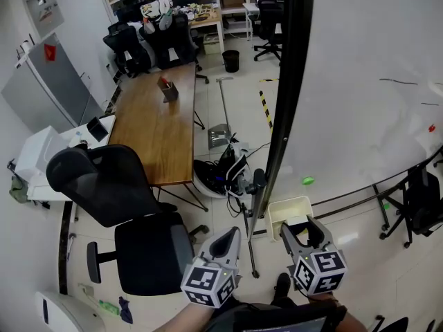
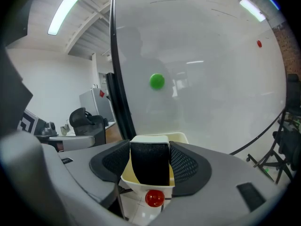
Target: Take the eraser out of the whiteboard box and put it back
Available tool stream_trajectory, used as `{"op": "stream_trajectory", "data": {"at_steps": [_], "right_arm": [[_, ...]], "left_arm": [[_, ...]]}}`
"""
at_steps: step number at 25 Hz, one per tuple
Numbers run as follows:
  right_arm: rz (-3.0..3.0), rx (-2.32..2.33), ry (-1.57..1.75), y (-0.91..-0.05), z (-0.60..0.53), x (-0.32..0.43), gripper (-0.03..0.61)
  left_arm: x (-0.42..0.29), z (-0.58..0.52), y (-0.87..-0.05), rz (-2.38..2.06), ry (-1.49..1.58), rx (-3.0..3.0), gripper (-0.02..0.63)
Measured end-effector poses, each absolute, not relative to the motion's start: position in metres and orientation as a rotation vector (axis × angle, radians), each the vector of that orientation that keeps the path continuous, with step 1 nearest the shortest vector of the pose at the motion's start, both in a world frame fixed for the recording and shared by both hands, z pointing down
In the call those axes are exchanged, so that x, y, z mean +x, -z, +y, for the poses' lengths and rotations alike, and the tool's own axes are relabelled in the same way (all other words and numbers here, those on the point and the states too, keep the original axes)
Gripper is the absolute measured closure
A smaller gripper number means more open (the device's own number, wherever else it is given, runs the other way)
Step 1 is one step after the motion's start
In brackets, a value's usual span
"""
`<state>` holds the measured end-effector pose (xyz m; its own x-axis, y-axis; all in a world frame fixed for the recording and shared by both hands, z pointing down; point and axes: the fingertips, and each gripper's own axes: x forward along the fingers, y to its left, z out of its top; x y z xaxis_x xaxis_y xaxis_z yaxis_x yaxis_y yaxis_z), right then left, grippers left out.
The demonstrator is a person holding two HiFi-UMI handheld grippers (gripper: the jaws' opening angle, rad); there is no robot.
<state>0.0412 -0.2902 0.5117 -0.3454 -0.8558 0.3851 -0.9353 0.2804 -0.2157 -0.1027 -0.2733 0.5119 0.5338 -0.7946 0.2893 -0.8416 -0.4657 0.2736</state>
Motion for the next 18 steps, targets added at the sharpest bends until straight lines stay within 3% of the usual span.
{"op": "stream_trajectory", "data": {"at_steps": [18], "right_arm": [[-2.715, 1.715, -0.300, -0.323, -0.270, 0.068, 0.295]], "left_arm": [[-0.110, -0.250, -0.355, -1.409, 0.139, 2.582, 0.588]]}}
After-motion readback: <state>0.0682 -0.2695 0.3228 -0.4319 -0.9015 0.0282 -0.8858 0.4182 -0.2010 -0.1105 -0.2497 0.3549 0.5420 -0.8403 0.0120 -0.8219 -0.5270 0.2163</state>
